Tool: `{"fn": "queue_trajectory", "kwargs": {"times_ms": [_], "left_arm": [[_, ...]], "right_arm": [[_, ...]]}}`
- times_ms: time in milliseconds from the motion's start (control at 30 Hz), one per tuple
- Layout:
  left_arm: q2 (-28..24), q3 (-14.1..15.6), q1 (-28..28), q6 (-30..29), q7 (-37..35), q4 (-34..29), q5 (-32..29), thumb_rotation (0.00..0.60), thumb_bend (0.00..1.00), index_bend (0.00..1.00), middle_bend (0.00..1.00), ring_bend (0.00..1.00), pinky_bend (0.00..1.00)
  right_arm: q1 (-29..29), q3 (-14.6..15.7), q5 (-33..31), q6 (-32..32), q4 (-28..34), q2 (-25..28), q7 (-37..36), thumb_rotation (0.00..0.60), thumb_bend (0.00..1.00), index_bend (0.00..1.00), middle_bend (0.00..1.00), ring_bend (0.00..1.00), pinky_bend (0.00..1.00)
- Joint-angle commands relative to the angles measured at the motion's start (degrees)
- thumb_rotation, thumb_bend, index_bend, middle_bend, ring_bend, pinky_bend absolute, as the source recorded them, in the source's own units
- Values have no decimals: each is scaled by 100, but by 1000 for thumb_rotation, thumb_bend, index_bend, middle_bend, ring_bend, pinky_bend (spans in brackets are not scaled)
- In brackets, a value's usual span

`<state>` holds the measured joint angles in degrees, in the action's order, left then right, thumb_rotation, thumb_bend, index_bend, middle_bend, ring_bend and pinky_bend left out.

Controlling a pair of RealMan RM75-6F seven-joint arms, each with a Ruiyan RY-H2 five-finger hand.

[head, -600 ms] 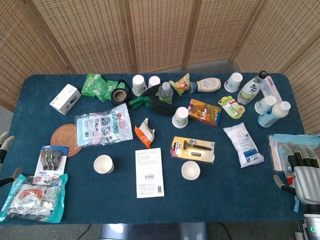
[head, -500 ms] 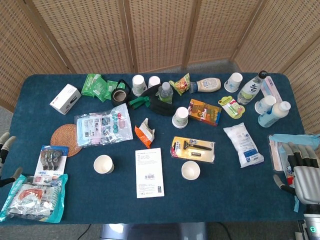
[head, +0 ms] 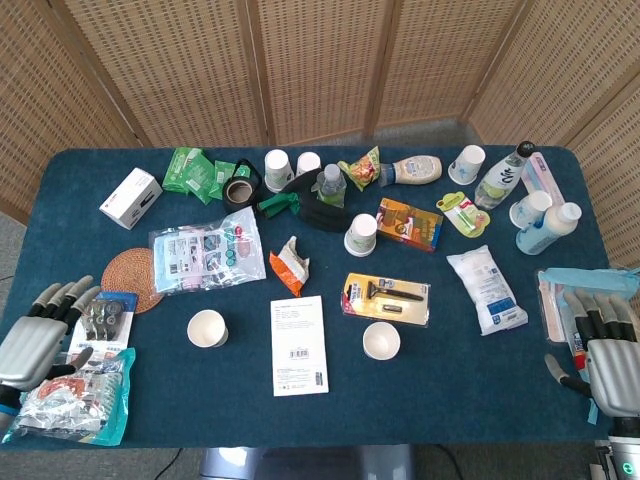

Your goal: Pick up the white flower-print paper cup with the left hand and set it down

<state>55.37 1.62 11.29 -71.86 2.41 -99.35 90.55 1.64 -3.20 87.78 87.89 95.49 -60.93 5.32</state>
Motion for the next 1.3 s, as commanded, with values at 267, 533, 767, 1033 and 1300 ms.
{"fn": "queue_trajectory", "kwargs": {"times_ms": [267,533,767,1033,1300], "left_arm": [[697,-54,663,958,833,-331,-140,600,372,0,0,0,0],[1423,-311,995,1144,1562,-267,-479,600,372,6,0,0,9],[1799,-363,1207,1316,1792,-226,-714,600,372,60,45,0,28],[2082,-366,1375,1446,1832,-143,-949,600,372,120,93,0,50],[2296,-312,1431,1385,1725,6,-972,600,372,229,238,150,155]], "right_arm": [[-58,23,20,73,-52,45,-125,512,331,0,0,0,0],[-124,36,-11,131,-181,56,-307,510,334,0,0,0,0],[-208,44,-53,211,-294,52,-444,508,333,0,0,0,0],[-279,41,-76,285,-343,61,-518,512,333,0,0,0,0],[-324,31,-101,325,-339,71,-524,512,333,0,0,0,0]]}}
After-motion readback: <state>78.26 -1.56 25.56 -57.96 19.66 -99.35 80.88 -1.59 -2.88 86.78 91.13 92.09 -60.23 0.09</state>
